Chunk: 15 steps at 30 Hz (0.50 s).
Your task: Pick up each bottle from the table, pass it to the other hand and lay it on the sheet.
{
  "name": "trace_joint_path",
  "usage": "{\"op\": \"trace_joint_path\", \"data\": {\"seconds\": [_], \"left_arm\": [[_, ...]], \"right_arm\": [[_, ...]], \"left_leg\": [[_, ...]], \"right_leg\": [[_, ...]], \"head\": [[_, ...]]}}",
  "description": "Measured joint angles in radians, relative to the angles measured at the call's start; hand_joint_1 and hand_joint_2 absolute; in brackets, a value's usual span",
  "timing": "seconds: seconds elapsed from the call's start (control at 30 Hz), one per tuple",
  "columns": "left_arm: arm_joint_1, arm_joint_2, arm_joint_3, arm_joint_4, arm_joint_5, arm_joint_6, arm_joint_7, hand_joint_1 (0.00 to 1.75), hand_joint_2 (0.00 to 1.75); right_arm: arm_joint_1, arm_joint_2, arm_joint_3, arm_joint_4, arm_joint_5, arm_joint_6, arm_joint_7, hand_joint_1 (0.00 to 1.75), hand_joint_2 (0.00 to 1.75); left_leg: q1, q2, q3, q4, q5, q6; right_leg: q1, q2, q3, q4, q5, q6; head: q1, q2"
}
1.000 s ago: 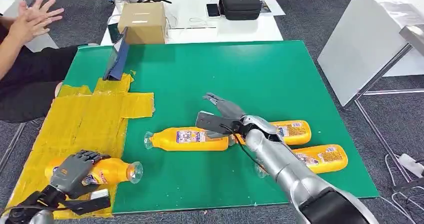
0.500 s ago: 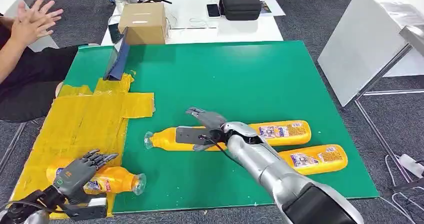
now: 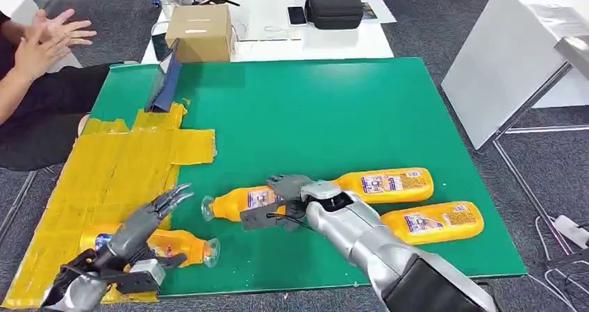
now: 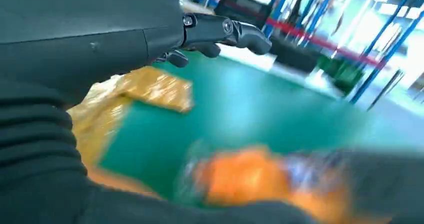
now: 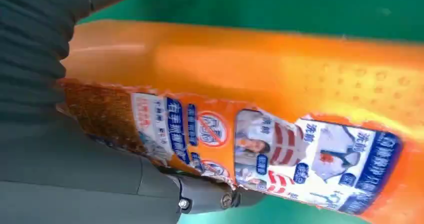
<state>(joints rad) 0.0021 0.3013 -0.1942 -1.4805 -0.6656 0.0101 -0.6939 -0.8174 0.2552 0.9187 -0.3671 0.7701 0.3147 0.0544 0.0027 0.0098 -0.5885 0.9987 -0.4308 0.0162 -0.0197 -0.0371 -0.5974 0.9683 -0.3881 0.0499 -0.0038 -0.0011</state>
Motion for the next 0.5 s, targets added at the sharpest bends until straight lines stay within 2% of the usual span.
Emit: {"op": "trace_joint_path", "data": {"seconds": [0.03,0.07,0.1,0.2,0.33,0.5], "left_arm": [[-0.011,-0.016,0.0,0.0,0.006,-0.002,-0.001,0.0,0.0],[-0.02,-0.025,0.0,0.002,0.007,-0.006,-0.002,0.0,0.0],[-0.029,-0.036,0.0,0.004,0.009,-0.008,-0.002,0.0,0.0],[-0.048,-0.054,-0.002,0.006,0.123,-0.027,-0.004,0.0,0.0],[-0.077,-0.09,0.007,-0.001,0.364,-0.137,-0.005,0.0,0.0],[-0.093,-0.175,0.11,-0.008,0.588,-0.37,0.012,0.0,0.0]], "right_arm": [[-0.001,0.0,0.011,0.006,0.004,0.0,0.004,0.0,1.75],[-0.001,0.0,0.019,0.01,0.005,0.0,0.005,1.06,1.75],[-0.002,0.0,0.027,0.015,0.006,0.0,0.006,1.75,1.75],[0.001,-0.004,0.046,0.03,0.019,0.015,0.035,1.75,1.75],[0.008,-0.015,0.05,0.039,0.031,0.002,0.066,1.75,1.75],[0.021,-0.031,0.018,0.043,-0.022,-0.121,0.092,1.75,1.75]], "left_leg": [[0.0,0.0,0.002,0.0,0.0,0.0],[0.0,0.0,0.002,0.0,0.0,0.0],[0.0,0.001,0.003,0.0,0.0,0.0],[0.0,0.002,0.004,0.0,0.0,0.0],[0.0,0.001,0.008,0.0,0.0,0.0],[0.0,0.0,0.01,0.0,0.0,0.0]], "right_leg": [[0.0,0.0,0.001,0.0,0.0,0.0],[0.0,0.001,0.002,0.0,0.0,0.0],[0.0,0.001,0.002,0.0,0.0,0.0],[0.0,0.001,0.002,-0.001,-0.001,-0.001],[0.0,0.0,-0.003,-0.001,-0.002,-0.001],[-0.001,0.0,0.001,-0.002,-0.001,-0.001]], "head": [[0.0,0.0],[-0.001,0.0],[0.0,0.0],[0.0,0.0],[0.0,0.0],[0.0,0.0]]}}
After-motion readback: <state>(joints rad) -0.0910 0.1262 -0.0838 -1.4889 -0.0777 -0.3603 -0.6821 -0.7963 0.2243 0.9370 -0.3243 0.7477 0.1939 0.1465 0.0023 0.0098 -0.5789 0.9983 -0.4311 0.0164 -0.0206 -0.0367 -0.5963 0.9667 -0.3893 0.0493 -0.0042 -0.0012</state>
